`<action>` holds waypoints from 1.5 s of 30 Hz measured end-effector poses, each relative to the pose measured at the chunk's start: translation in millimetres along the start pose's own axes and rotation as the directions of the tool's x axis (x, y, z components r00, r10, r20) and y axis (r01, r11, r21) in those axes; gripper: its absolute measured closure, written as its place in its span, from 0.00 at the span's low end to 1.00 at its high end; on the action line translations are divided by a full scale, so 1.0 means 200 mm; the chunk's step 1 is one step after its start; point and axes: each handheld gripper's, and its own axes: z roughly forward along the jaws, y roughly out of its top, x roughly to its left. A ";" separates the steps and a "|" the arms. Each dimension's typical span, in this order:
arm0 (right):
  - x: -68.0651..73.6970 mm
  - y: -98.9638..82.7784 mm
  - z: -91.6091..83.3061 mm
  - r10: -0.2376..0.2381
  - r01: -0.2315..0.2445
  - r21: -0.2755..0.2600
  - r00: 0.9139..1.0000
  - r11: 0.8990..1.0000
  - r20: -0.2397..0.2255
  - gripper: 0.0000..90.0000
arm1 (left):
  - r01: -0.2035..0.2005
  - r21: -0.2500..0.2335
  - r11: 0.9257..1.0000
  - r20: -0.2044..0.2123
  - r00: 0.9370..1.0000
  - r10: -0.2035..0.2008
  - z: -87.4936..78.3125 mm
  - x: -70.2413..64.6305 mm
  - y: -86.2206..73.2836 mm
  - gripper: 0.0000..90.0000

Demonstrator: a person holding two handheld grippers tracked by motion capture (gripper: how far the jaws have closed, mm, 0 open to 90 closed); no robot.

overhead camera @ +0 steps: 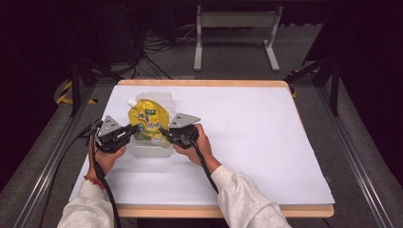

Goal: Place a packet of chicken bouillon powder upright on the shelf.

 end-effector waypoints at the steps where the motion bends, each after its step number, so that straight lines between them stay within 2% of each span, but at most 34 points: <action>1: 0.00 0.00 0.00 0.001 -0.001 -0.001 1.000 1.000 -0.001 0.94 | 0.004 0.001 1.000 0.000 1.000 -0.004 0.00 0.00 0.00 0.89; 5: 0.00 0.00 0.00 -0.003 0.003 0.002 1.000 1.000 0.004 0.93 | 0.002 0.000 1.000 -0.005 1.000 -0.002 0.00 0.00 0.00 0.89; 8: 0.01 0.00 0.00 -0.008 0.008 0.003 1.000 1.000 0.013 0.93 | 0.017 -0.001 1.000 -0.010 1.000 -0.017 0.00 -0.01 0.00 0.89; 21: 0.02 0.04 -0.06 -0.029 0.029 -0.018 0.999 0.999 0.042 0.91 | 0.031 0.011 0.999 -0.030 0.999 -0.030 -0.02 -0.03 0.02 0.83; 29: 0.02 0.08 -0.11 -0.040 0.043 -0.042 0.998 0.998 0.050 0.89 | 0.064 -0.026 0.998 -0.020 0.998 -0.065 -0.04 -0.03 0.05 0.77; 33: 0.02 0.10 -0.14 -0.049 0.051 -0.048 0.997 0.998 0.052 0.89 | 0.081 -0.073 0.994 -0.007 0.997 -0.082 -0.07 -0.04 0.08 0.77; 42: 0.02 0.14 -0.19 -0.077 0.081 -0.043 0.994 0.996 0.075 0.86 | 0.070 -0.114 0.991 -0.030 0.997 -0.074 -0.13 -0.08 0.12 0.76; 44: 0.02 0.15 -0.20 -0.079 0.082 -0.043 0.994 0.996 0.075 0.86 | 0.073 -0.121 0.990 -0.023 0.997 -0.077 -0.14 -0.08 0.13 0.76; 45: 0.02 0.15 -0.20 -0.079 0.082 -0.043 0.994 0.996 0.073 0.86 | 0.065 -0.125 0.990 -0.034 0.997 -0.070 -0.15 -0.09 0.13 0.76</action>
